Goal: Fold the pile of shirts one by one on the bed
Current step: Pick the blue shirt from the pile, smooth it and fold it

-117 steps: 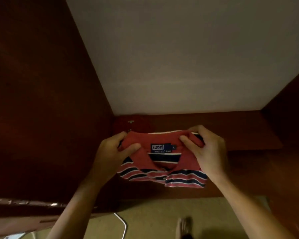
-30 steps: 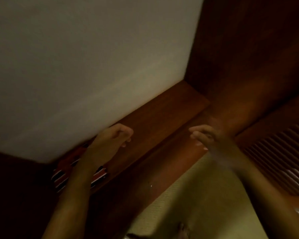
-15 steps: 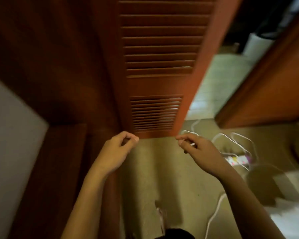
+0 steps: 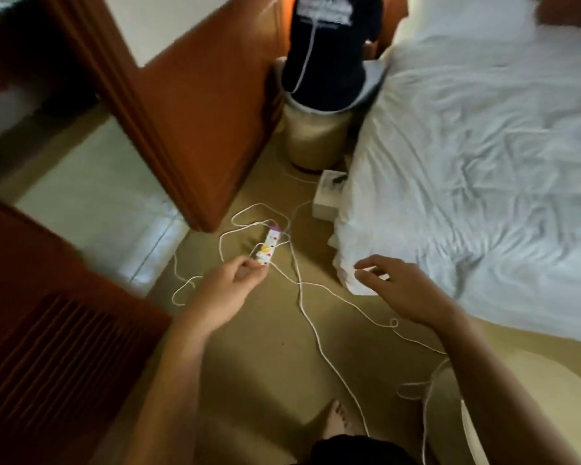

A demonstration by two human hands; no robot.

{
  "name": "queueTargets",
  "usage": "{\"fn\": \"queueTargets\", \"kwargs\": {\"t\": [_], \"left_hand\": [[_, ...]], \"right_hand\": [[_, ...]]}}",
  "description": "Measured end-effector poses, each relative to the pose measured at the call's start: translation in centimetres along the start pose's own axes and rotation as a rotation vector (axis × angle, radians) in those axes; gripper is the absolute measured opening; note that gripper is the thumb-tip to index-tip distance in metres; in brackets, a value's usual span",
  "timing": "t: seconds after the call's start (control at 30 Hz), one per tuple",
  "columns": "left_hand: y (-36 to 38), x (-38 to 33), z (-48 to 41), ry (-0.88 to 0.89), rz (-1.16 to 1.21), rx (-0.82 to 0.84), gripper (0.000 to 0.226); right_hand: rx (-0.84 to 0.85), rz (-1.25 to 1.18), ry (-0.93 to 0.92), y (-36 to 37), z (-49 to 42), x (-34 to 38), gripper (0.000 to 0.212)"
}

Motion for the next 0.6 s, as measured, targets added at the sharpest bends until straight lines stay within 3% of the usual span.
{"fn": "queueTargets", "kwargs": {"t": [0.3, 0.6], "left_hand": [[20.3, -21.6, -13.3, 0.378, -0.308, 0.470, 0.024], [33.2, -37.2, -22.7, 0.643, -0.501, 0.745, 0.019]], "right_hand": [[-0.365, -0.102, 0.356, -16.5, 0.1, -15.3, 0.032], [-0.622, -0.151, 0.687, -27.4, 0.7, -26.0, 0.033]]}}
Point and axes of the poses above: each hand's wrist, its own z-axis away from the middle knuckle, its own y-axis out of the palm, x = y × z, the point moved 9 cm from there along -z, towards the middle knuckle, and after that the axes turned 2 degrees about -x, right-handed, at the moved point
